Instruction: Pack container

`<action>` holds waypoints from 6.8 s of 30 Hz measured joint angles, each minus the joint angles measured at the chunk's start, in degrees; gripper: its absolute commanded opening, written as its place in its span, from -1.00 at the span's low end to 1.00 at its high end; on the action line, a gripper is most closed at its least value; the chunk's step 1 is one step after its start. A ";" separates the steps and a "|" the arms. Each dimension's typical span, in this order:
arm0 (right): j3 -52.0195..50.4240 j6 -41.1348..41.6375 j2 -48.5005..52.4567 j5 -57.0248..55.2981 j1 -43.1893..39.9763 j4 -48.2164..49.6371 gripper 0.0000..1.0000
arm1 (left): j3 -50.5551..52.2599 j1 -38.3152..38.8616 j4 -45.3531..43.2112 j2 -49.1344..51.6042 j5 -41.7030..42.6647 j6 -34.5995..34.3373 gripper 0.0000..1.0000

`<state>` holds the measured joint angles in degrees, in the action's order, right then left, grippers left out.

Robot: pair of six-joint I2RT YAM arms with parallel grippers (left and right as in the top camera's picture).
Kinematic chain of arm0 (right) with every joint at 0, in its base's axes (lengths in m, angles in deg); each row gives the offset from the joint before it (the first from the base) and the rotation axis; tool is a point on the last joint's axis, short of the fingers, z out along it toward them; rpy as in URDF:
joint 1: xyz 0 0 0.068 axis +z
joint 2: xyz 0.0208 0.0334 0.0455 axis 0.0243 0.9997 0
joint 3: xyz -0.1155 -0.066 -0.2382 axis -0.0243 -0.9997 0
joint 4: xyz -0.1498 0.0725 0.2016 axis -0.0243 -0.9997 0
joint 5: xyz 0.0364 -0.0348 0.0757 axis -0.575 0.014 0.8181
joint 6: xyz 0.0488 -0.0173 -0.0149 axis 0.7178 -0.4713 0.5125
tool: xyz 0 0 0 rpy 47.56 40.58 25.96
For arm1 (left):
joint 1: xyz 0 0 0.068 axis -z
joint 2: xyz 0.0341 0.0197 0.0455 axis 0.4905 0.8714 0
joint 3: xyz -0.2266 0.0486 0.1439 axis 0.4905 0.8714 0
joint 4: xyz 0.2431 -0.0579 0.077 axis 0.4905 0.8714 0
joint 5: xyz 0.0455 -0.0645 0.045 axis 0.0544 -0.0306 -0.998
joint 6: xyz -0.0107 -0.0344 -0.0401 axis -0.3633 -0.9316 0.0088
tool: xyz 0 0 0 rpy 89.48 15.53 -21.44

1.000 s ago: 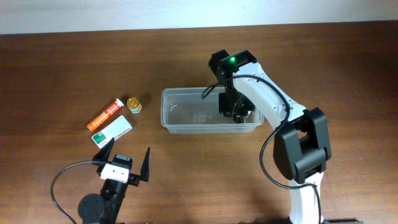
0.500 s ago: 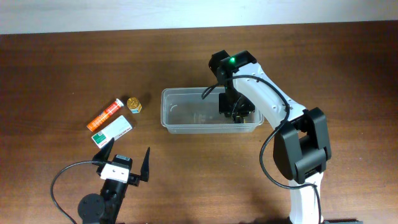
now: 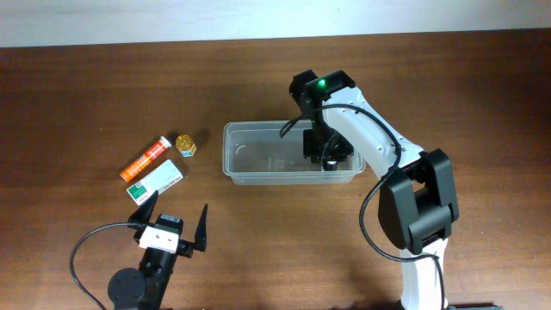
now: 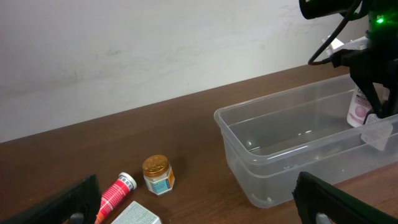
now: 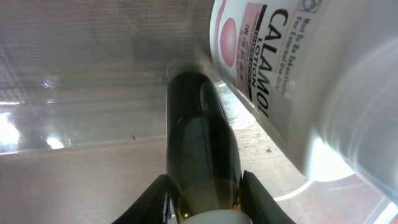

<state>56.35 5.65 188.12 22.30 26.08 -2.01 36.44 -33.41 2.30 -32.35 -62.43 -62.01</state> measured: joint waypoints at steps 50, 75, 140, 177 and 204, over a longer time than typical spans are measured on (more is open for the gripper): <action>37.97 -5.40 -5.99 -3.06 -36.54 -16.92 0.97 | 0.00 0.00 0.00 0.00 0.00 0.00 0.99; 37.97 -5.44 -5.99 -3.45 -49.31 -16.92 0.97 | 0.00 0.00 -0.24 0.00 -9.11 2.91 0.99; 37.97 -5.62 -5.99 -3.45 -49.31 -16.92 0.97 | -70.77 0.00 49.29 104.87 -24.39 16.15 0.99; 37.97 -5.64 -5.99 -3.48 -49.31 -16.92 0.97 | -70.79 0.00 48.17 108.19 -25.75 35.71 0.96; 37.97 -5.62 -5.99 -3.48 -49.31 -16.92 0.97 | -70.95 -0.04 46.34 111.62 -22.56 34.91 0.36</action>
<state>94.31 0.04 182.13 18.82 -23.23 -18.93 -34.51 -33.45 48.64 79.27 -84.98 -27.11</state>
